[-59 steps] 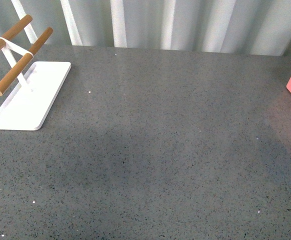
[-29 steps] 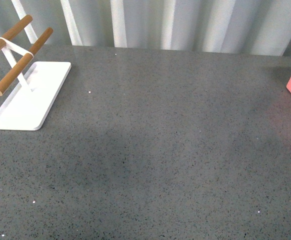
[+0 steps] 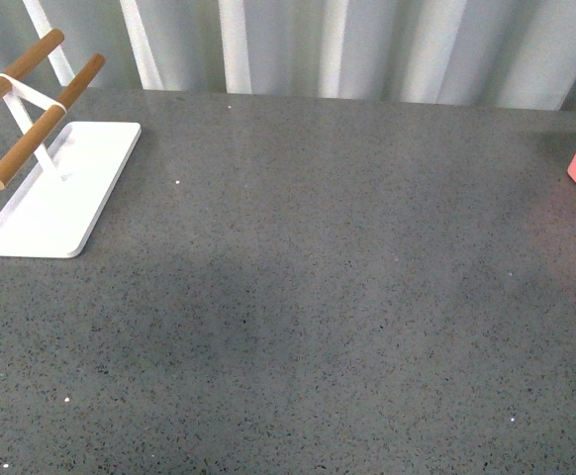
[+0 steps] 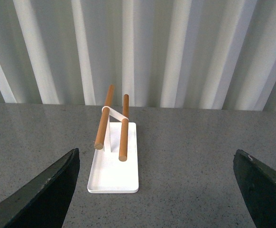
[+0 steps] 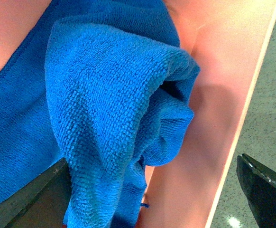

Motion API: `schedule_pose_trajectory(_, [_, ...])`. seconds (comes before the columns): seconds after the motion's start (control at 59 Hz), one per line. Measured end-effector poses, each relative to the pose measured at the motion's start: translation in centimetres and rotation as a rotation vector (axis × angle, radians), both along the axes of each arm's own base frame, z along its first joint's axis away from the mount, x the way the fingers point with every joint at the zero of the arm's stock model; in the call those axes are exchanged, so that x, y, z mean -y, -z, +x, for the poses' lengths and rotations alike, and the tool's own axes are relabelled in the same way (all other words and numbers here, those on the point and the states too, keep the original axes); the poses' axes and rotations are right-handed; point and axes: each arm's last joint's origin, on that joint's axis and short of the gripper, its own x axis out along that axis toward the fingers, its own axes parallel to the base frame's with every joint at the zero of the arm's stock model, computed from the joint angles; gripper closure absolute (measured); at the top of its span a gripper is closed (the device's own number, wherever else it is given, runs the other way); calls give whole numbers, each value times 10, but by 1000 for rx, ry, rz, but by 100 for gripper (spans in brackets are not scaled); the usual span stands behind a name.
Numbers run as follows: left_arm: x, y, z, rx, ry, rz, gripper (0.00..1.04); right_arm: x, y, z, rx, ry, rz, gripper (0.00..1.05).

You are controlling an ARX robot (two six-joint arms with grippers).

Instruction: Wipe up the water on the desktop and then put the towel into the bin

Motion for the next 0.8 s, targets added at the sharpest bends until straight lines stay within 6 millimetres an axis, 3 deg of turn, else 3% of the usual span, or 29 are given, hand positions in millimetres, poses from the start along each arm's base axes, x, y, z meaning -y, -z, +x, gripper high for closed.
schedule_pose_trajectory(0.153, [0,0,0,0,0,0,7,-8,-26,-1,75,-38,3,7])
schedule_pose_trajectory(0.339, [0,0,0,0,0,0,7,-32,-78,-5,225,-128,32,7])
schedule_pose_trajectory(0.543, [0,0,0,0,0,0,7,-56,-116,-12,373,-202,97,7])
schedule_pose_trajectory(0.797, [0,0,0,0,0,0,7,-97,-153,-44,599,-398,289,7])
